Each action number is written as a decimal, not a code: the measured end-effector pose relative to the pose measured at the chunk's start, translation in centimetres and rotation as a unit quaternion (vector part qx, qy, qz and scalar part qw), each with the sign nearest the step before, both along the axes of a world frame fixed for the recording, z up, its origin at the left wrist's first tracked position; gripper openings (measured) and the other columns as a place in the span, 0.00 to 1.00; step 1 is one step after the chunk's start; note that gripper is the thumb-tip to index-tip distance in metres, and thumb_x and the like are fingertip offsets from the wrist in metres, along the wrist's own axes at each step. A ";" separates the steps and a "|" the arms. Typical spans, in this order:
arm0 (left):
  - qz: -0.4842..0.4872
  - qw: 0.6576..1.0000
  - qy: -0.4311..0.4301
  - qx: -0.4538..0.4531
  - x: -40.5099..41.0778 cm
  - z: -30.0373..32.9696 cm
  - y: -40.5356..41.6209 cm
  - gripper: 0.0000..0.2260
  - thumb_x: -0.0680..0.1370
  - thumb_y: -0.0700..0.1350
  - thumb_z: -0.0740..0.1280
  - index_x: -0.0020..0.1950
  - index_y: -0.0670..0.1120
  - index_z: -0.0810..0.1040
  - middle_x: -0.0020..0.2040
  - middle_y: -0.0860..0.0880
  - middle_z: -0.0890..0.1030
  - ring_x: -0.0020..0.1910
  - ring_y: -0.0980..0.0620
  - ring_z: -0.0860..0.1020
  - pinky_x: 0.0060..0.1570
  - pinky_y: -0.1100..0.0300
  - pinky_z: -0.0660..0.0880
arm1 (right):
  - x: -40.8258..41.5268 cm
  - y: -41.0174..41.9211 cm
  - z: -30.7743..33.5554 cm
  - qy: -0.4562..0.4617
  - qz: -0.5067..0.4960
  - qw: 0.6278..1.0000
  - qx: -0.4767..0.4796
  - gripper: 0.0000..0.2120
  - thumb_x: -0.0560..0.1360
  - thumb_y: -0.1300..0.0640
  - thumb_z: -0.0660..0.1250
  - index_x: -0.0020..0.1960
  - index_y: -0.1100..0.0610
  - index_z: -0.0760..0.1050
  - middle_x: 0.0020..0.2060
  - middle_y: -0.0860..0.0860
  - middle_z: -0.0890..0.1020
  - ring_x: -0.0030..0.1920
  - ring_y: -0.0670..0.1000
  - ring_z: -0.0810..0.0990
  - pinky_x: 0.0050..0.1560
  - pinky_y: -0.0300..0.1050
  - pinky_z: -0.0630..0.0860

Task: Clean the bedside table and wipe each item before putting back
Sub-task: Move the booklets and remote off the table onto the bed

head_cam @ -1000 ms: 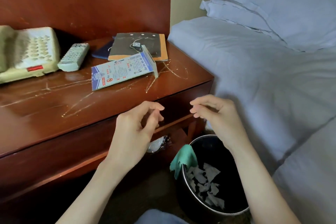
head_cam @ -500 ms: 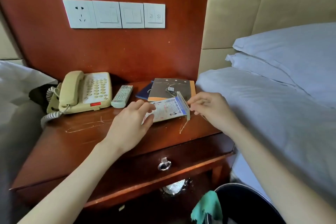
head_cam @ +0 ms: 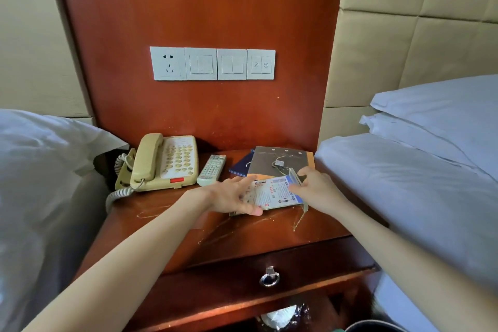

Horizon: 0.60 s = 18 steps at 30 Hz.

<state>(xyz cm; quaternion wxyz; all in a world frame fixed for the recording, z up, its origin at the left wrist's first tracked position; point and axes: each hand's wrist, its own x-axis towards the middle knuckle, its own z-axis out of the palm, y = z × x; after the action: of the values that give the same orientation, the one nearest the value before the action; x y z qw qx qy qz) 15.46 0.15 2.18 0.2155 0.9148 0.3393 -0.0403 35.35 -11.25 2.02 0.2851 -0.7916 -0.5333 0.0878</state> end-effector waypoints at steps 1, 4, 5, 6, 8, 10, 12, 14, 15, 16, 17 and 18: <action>0.003 1.000 -0.001 -0.003 0.1 0.0 0.0 0.45 0.70 0.69 0.66 0.78 0.59 0.43 0.79 0.51 0.52 0.76 0.46 0.54 0.73 0.45 0.57 | 0.0 0.0 0.1 -0.012 -0.007 1.000 -0.007 0.11 0.75 0.50 0.65 0.54 0.54 0.69 0.37 0.49 0.75 0.37 0.49 0.75 0.31 0.45 0.67; 0.002 1.000 -0.009 0.022 0.1 -0.1 -0.1 0.44 0.70 0.68 0.66 0.78 0.56 0.47 0.78 0.50 0.56 0.75 0.45 0.57 0.73 0.45 0.58 | 0.0 0.0 0.4 -0.028 -0.007 0.999 -0.014 0.09 0.76 0.52 0.64 0.42 0.57 0.72 0.35 0.52 0.77 0.34 0.51 0.76 0.30 0.45 0.68; -0.001 0.999 -0.013 0.030 0.1 -0.1 -0.1 0.44 0.70 0.68 0.66 0.78 0.55 0.49 0.78 0.50 0.57 0.75 0.46 0.58 0.72 0.46 0.58 | -0.1 0.0 0.5 -0.026 -0.003 1.000 -0.017 0.11 0.77 0.52 0.63 0.41 0.59 0.73 0.35 0.54 0.78 0.33 0.52 0.77 0.32 0.47 0.72; -0.004 0.999 -0.017 0.038 0.2 -0.2 -0.1 0.43 0.71 0.68 0.66 0.78 0.54 0.50 0.77 0.50 0.58 0.75 0.46 0.59 0.72 0.46 0.58 | -0.2 0.0 0.5 -0.024 -0.001 0.999 -0.021 0.12 0.77 0.53 0.62 0.42 0.61 0.73 0.36 0.55 0.79 0.33 0.53 0.78 0.34 0.49 0.76; -0.009 0.998 -0.021 0.056 0.2 -0.3 0.0 0.43 0.71 0.68 0.66 0.78 0.54 0.51 0.77 0.49 0.59 0.74 0.46 0.60 0.71 0.47 0.59 | -0.3 -0.1 0.6 -0.027 0.003 0.999 -0.024 0.12 0.79 0.54 0.61 0.43 0.62 0.73 0.36 0.55 0.80 0.32 0.52 0.79 0.37 0.51 0.79; -0.011 0.997 -0.024 0.073 0.3 -0.2 0.0 0.42 0.71 0.67 0.66 0.78 0.54 0.52 0.76 0.48 0.61 0.73 0.45 0.61 0.70 0.48 0.60 | -0.3 -0.2 0.6 -0.040 0.009 0.999 -0.024 0.12 0.79 0.54 0.59 0.39 0.59 0.69 0.36 0.53 0.78 0.31 0.51 0.79 0.36 0.50 0.80; -0.014 0.996 -0.030 0.088 0.4 -0.3 -0.1 0.41 0.71 0.67 0.66 0.77 0.55 0.52 0.74 0.48 0.63 0.72 0.45 0.62 0.68 0.48 0.61 | -0.3 -0.2 0.6 -0.058 0.010 0.998 -0.025 0.14 0.80 0.55 0.57 0.37 0.56 0.65 0.36 0.53 0.77 0.32 0.51 0.78 0.35 0.48 0.79; -0.017 0.993 -0.044 0.106 0.4 -0.3 -0.1 0.40 0.71 0.67 0.66 0.77 0.56 0.53 0.72 0.48 0.65 0.71 0.45 0.63 0.67 0.49 0.62 | -0.3 -0.2 0.7 -0.072 0.007 0.997 -0.026 0.15 0.80 0.55 0.56 0.36 0.55 0.63 0.36 0.53 0.75 0.32 0.52 0.78 0.36 0.50 0.79; -0.019 0.992 -0.052 0.117 0.4 -0.3 -0.1 0.39 0.71 0.67 0.66 0.76 0.56 0.54 0.72 0.48 0.66 0.70 0.45 0.63 0.66 0.50 0.62 | -0.3 -0.2 0.8 -0.077 0.004 0.997 -0.026 0.15 0.81 0.56 0.55 0.36 0.55 0.63 0.36 0.53 0.75 0.32 0.52 0.78 0.36 0.51 0.79; -0.022 0.990 -0.060 0.126 0.4 -0.2 -0.1 0.39 0.71 0.67 0.66 0.76 0.55 0.55 0.71 0.48 0.67 0.70 0.46 0.64 0.64 0.51 0.62 | -0.2 -0.2 0.9 -0.080 0.002 0.997 -0.025 0.15 0.81 0.56 0.55 0.36 0.55 0.63 0.36 0.53 0.76 0.31 0.52 0.78 0.36 0.51 0.79; -0.025 0.988 -0.069 0.134 0.4 -0.1 0.0 0.38 0.71 0.67 0.66 0.76 0.55 0.56 0.70 0.48 0.67 0.69 0.46 0.64 0.63 0.52 0.63 | -0.1 -0.2 1.0 -0.082 0.001 0.996 -0.021 0.15 0.81 0.56 0.55 0.36 0.55 0.63 0.35 0.52 0.76 0.30 0.51 0.77 0.34 0.50 0.78; -0.027 0.987 -0.077 0.142 0.5 0.1 0.0 0.38 0.71 0.67 0.66 0.76 0.54 0.57 0.70 0.48 0.67 0.68 0.47 0.65 0.62 0.53 0.63 | 0.1 -0.1 1.1 -0.083 0.000 0.996 -0.015 0.15 0.81 0.56 0.55 0.35 0.55 0.63 0.34 0.52 0.76 0.28 0.50 0.77 0.31 0.48 0.77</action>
<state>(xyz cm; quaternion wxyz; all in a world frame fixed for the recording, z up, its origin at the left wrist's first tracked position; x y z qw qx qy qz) 15.91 0.19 2.28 0.1080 0.9453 0.2990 0.0728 35.41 -11.38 3.12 0.2278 -0.8002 -0.5540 0.0296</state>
